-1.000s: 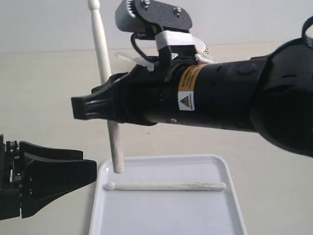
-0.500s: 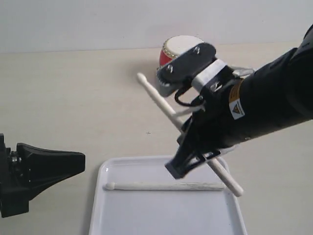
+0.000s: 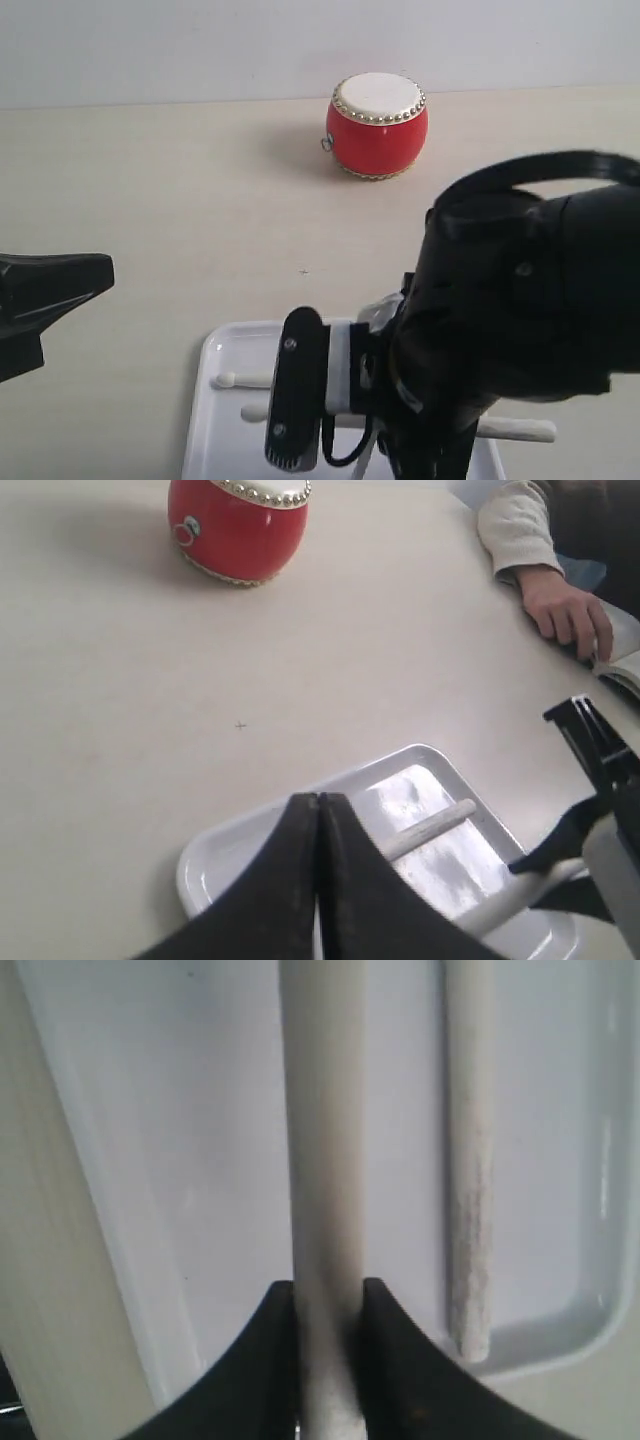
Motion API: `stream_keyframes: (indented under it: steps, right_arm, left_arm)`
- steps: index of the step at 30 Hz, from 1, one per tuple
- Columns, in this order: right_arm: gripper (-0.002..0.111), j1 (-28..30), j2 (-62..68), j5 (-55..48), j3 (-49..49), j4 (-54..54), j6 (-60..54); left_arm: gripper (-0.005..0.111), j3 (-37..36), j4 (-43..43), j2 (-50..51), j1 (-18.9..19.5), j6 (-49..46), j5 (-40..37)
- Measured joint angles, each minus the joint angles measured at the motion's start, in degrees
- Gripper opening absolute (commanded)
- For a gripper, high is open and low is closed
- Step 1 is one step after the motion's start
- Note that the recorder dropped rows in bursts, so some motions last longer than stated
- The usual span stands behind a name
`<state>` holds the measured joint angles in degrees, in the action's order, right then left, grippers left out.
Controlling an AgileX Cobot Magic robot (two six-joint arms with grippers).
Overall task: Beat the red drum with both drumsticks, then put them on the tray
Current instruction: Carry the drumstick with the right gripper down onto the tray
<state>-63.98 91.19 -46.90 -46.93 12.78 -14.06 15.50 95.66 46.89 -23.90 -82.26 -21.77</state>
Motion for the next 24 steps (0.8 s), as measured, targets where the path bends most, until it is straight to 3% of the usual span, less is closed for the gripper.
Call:
stream_keyframes:
  steps: [4, 10, 24]
  right_arm:
    - [0.0, -3.33, 5.72, 3.82, 0.0, 0.16, -1.96]
    - [0.0, -3.88, 8.92, 11.22, 0.0, 2.52, -2.23]
    - [0.0, -3.97, 13.29, 14.93, -0.48, 7.93, 6.17]
  left_arm:
    - [0.0, 0.0, 0.22, -0.76, 0.0, 0.0, 2.31]
    - [0.0, 0.0, 0.22, -0.76, 0.0, 0.22, 2.94]
    - [0.0, 0.0, 0.22, -0.76, 0.0, 0.22, 4.03]
